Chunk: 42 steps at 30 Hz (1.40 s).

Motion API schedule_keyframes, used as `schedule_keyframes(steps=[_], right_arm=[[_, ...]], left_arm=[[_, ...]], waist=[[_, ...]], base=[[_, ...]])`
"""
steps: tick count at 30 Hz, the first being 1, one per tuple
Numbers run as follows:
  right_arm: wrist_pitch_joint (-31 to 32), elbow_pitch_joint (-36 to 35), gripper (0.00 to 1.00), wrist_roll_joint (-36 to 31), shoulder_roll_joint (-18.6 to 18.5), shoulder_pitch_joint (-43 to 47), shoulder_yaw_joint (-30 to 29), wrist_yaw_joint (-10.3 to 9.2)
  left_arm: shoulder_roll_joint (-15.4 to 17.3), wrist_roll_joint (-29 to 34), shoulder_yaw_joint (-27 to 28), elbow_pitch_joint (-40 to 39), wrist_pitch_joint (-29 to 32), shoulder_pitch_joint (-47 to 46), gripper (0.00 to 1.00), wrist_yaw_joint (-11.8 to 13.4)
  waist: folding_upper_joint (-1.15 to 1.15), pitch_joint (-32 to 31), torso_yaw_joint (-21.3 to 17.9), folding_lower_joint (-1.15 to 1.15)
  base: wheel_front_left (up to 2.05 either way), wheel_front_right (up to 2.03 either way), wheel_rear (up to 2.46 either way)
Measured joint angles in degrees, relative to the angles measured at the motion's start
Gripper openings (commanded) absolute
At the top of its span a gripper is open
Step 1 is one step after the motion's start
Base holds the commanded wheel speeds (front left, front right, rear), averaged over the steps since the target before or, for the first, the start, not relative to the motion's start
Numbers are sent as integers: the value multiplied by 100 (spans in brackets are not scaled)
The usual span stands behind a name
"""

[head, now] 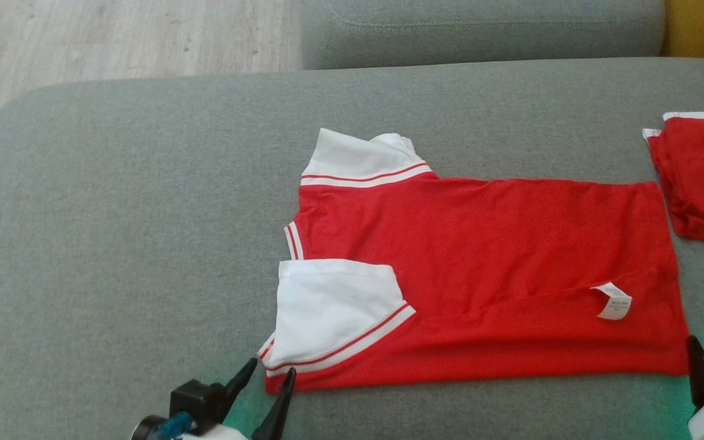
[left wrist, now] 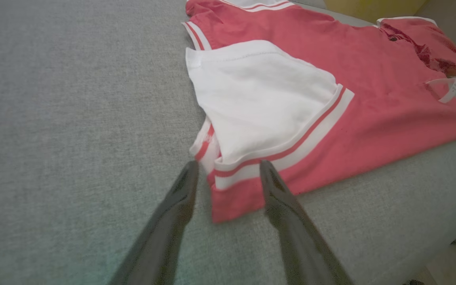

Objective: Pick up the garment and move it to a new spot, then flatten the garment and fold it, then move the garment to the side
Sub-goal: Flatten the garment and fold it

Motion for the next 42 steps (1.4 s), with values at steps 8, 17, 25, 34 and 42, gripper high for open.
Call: schedule_keyframes(steps=[8,17,25,34,42], right_arm=[[-344,-286,100,-41,2,-105,110,0],[-407,-727,100,-41,-4,-612,402,0],[-388,-837,100,-47,-23,-1284,778,0],[-400,-828,100,-48,-46,-1555,914,0],[-458,-749,100,-56,-45,-1719,928,0]], left_arm=[[248,138,-29,-434,315,-239,100,55],[770,235,158,-734,1559,-2798,100,-526],[746,-430,86,355,2610,-4814,100,-708],[699,-649,-619,1683,2771,-6155,100,-750],[788,-1268,-1627,1896,2920,-6192,100,-751]], waist=[[0,103,-158,0],[0,719,-308,1],[0,1453,-577,2],[0,2086,-936,2],[0,2228,-1076,0]], base=[[0,0,0],[0,0,0],[0,0,0],[0,0,0],[0,0,0]])
